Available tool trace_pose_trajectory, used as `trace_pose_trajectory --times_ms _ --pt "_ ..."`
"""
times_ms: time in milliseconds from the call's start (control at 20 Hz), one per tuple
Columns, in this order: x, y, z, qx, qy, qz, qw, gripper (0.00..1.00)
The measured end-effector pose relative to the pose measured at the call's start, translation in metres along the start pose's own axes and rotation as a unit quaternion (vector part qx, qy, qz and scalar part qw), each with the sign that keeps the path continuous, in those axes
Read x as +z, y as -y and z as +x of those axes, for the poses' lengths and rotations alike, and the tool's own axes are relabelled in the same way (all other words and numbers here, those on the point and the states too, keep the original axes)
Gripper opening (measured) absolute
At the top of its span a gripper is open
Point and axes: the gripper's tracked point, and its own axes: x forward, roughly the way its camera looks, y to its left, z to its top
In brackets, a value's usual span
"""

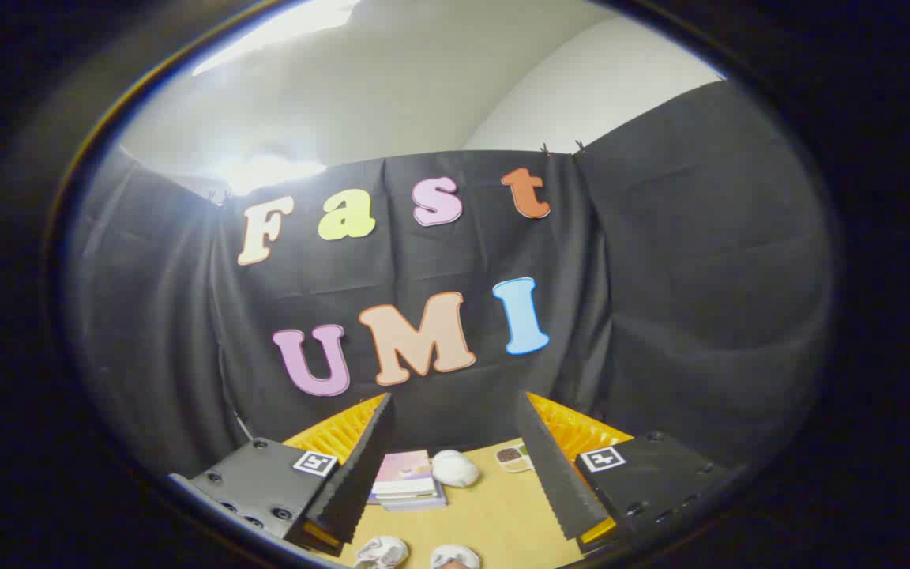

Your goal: Open the storage box then place both shoes into the box .Put the left shoe in first, then the right shoe, with the right side of both shoes facing outward in a uniform manner.

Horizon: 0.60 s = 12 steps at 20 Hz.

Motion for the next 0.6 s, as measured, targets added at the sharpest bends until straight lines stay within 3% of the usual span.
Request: trace_pose_trajectory --times_ms 600 --pt "0.007 -0.022 0.015 0.024 0.016 -0.043 0.999 0.95"
